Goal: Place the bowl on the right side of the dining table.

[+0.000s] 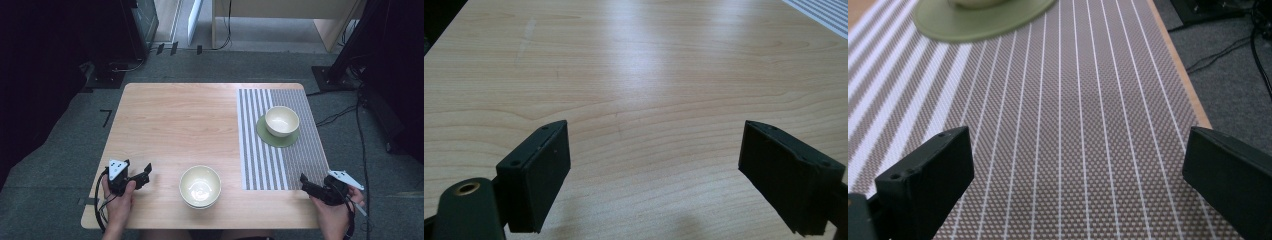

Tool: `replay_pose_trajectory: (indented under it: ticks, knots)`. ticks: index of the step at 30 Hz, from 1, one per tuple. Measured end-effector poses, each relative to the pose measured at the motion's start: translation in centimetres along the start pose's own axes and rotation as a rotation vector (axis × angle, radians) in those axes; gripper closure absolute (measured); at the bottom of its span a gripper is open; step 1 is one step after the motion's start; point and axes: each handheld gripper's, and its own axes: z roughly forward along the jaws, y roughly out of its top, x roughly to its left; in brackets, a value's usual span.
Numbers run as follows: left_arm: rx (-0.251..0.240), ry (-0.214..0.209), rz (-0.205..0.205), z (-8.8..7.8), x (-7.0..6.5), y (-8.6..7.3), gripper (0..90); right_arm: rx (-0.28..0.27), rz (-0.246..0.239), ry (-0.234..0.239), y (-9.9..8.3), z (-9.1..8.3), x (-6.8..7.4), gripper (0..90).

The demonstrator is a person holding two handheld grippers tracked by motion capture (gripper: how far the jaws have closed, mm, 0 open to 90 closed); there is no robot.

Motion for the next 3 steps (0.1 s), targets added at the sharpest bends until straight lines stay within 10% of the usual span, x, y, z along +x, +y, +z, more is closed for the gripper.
replay_pose_trajectory:
  ticks: [3]
  knots:
    - [0.0,0.0,-0.003,0.0,0.03,0.01,12.8,0.035,-0.008,-0.015,-0.13,0.27,0.15,0.8]
